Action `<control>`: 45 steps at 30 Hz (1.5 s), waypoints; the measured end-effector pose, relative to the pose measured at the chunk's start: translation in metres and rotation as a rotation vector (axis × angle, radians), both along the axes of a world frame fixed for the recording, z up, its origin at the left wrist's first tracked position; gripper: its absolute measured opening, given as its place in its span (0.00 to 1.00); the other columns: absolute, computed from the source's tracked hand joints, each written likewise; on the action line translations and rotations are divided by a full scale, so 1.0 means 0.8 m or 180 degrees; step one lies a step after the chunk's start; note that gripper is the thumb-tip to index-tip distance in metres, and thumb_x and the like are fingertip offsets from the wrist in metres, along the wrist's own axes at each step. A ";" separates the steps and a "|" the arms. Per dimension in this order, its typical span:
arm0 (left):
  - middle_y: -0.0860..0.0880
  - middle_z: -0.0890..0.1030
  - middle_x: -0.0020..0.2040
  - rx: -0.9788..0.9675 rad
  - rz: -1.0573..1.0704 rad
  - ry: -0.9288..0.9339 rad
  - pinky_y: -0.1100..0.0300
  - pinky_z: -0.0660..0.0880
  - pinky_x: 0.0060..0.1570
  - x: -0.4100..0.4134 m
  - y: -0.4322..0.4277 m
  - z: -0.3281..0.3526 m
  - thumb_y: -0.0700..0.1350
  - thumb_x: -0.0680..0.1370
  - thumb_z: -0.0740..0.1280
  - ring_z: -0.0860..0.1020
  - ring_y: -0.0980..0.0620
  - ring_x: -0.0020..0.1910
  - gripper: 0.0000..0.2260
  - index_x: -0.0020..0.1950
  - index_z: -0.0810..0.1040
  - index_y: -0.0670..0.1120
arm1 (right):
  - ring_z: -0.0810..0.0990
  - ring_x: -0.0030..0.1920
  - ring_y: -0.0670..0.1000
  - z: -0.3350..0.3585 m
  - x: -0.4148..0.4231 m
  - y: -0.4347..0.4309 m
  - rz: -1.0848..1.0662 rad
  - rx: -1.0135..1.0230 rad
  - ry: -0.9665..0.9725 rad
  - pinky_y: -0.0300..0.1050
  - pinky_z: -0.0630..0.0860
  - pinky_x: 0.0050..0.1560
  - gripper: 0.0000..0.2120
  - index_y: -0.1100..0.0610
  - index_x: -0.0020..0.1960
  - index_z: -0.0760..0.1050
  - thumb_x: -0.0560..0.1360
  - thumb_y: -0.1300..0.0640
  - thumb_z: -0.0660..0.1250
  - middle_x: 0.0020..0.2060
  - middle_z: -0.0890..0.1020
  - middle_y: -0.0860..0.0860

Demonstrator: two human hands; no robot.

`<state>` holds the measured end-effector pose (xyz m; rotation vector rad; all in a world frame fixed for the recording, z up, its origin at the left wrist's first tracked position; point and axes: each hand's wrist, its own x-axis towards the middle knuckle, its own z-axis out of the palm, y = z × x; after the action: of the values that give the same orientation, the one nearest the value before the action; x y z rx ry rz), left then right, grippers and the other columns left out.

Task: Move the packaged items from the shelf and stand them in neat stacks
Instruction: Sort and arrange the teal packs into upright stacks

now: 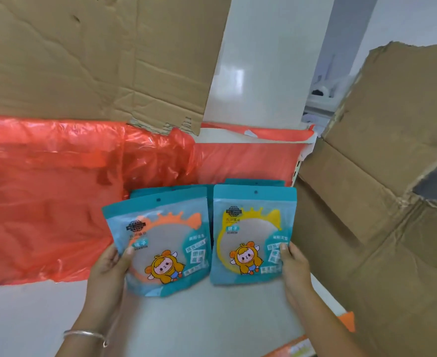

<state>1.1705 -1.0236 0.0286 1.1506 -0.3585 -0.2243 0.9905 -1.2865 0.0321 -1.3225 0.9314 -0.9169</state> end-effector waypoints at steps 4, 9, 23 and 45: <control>0.52 0.85 0.48 -0.0014 0.0142 0.0071 0.68 0.79 0.41 -0.002 -0.015 -0.003 0.40 0.74 0.64 0.83 0.59 0.43 0.11 0.55 0.78 0.46 | 0.79 0.42 0.48 -0.009 0.018 -0.031 0.0023 0.0140 -0.0026 0.42 0.74 0.37 0.12 0.58 0.60 0.75 0.82 0.59 0.56 0.43 0.81 0.50; 0.54 0.85 0.46 -0.0008 0.0240 0.0172 0.68 0.79 0.39 0.005 -0.036 -0.011 0.41 0.72 0.65 0.83 0.59 0.42 0.10 0.52 0.79 0.48 | 0.79 0.42 0.47 -0.021 0.034 -0.056 0.0163 0.0175 0.0054 0.42 0.73 0.36 0.10 0.57 0.57 0.75 0.81 0.59 0.57 0.43 0.81 0.49; 0.44 0.75 0.47 0.1427 0.1110 -0.0668 0.49 0.74 0.52 0.040 -0.050 -0.025 0.40 0.76 0.68 0.74 0.45 0.48 0.07 0.48 0.80 0.53 | 0.82 0.49 0.55 -0.052 0.062 -0.097 0.0272 -0.0114 0.0378 0.47 0.79 0.40 0.08 0.57 0.56 0.75 0.79 0.57 0.62 0.52 0.81 0.56; 0.46 0.73 0.57 0.1795 0.1317 -0.0761 0.57 0.73 0.47 0.052 -0.053 -0.040 0.49 0.76 0.66 0.74 0.47 0.53 0.19 0.66 0.72 0.45 | 0.80 0.49 0.54 -0.069 0.063 -0.088 0.0248 -0.0068 0.0546 0.42 0.75 0.36 0.15 0.59 0.62 0.72 0.78 0.56 0.64 0.55 0.78 0.57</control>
<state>1.2118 -1.0662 -0.0035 1.7859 -0.2633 0.1936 1.0411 -1.3568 -0.0229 -1.4629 0.9963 -0.7644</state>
